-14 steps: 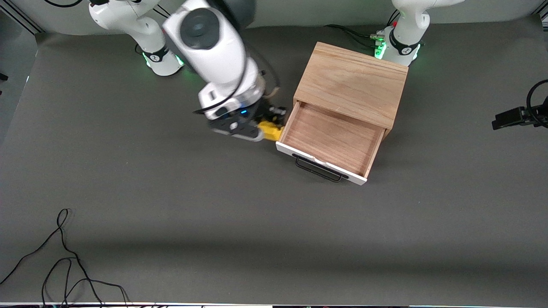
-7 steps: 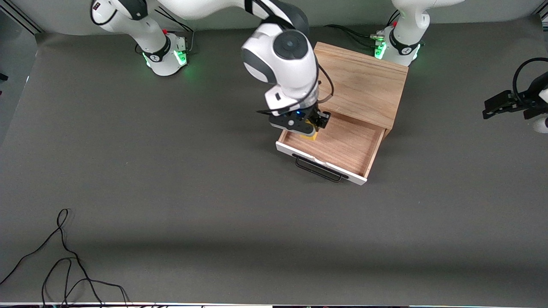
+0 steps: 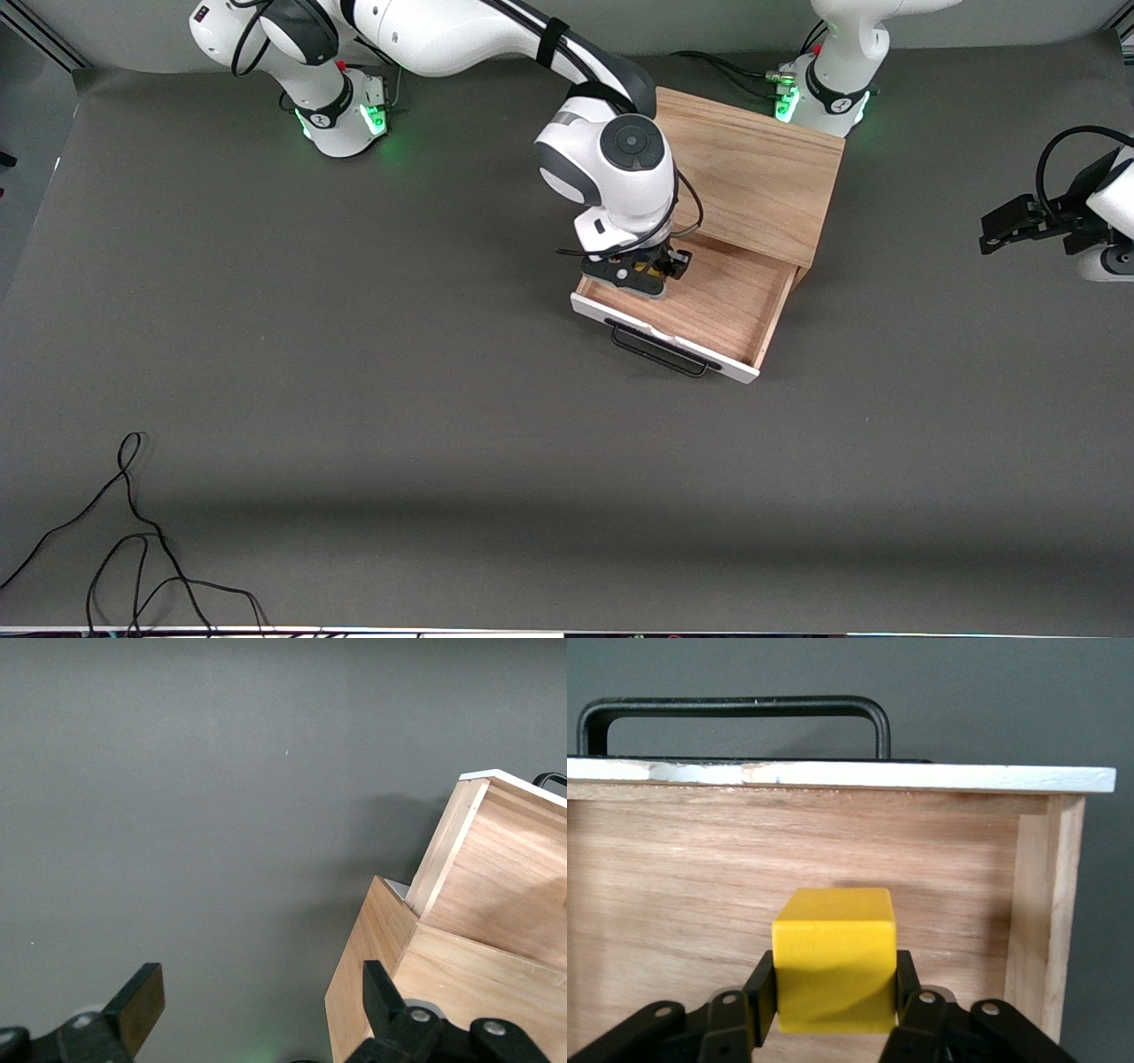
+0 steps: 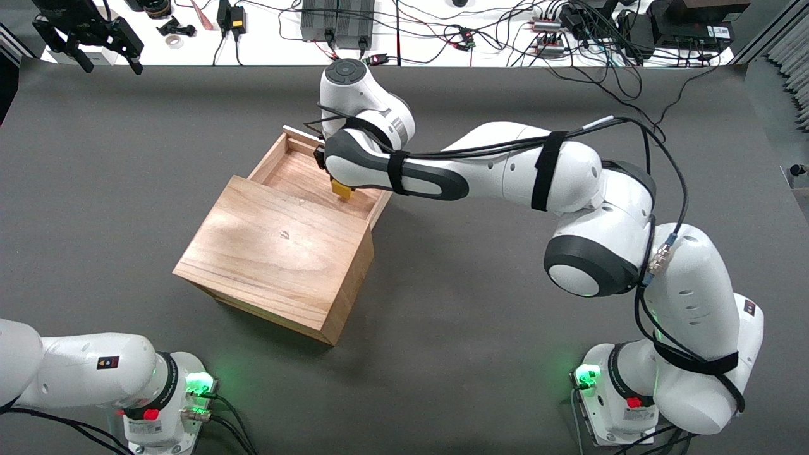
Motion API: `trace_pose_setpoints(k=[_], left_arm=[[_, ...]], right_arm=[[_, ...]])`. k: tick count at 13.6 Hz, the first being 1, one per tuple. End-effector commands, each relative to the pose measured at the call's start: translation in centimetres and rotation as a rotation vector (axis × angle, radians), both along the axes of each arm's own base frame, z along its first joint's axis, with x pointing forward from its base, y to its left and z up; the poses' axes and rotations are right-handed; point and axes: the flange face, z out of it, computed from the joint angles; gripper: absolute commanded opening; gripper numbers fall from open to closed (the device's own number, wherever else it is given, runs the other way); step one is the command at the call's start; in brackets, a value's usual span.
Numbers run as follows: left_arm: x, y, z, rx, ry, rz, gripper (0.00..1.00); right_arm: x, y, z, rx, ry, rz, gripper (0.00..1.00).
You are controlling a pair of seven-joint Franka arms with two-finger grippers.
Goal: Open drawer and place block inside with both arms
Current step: 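Open the right gripper to release the cube and lift away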
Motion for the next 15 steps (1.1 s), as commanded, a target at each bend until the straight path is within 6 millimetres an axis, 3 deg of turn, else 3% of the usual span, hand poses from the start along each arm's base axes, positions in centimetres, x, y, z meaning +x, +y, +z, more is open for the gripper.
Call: trace_pose_setpoints(k=[1,3,4,5,9,11,13,15], left_arm=[[-0.5,-2.0,0.5,0.007,-0.019,-0.015,1.0],[-0.5,-1.6,0.6,0.004,-0.019,-0.009,1.0],[-0.6,-1.5,0.7,0.004,-0.017,-0.014,1.0],[-0.5,-1.5,0.7,0.004,-0.017,-0.012,1.0],[-0.6,-1.2,0.8,0.004,-0.015,-0.007,1.0],[-0.6,-1.3,0.8,0.004,-0.016,-0.007,1.0],[-0.6,-1.6,0.6,0.002,-0.009,-0.012,1.0],[-0.7,-1.6,0.7,0.002,-0.006,-0.013,1.0]], right_arm=[[-1.8,1.9,-0.6,-0.006,-0.006,-0.022,0.36],[-2.0,2.4,-0.9,0.009,-0.014,-0.037,0.43],[-2.0,2.4,-1.0,0.008,-0.013,-0.037,0.57],[-2.1,2.3,-1.2,0.005,-0.013,-0.038,0.98],[-1.9,2.3,-0.2,0.011,-0.022,-0.036,1.0],[-1.5,1.9,1.6,0.016,-0.038,-0.042,1.0],[-0.8,0.6,5.4,0.015,-0.048,-0.044,1.0],[1.3,-3.0,11.8,0.009,-0.091,-0.028,1.0]])
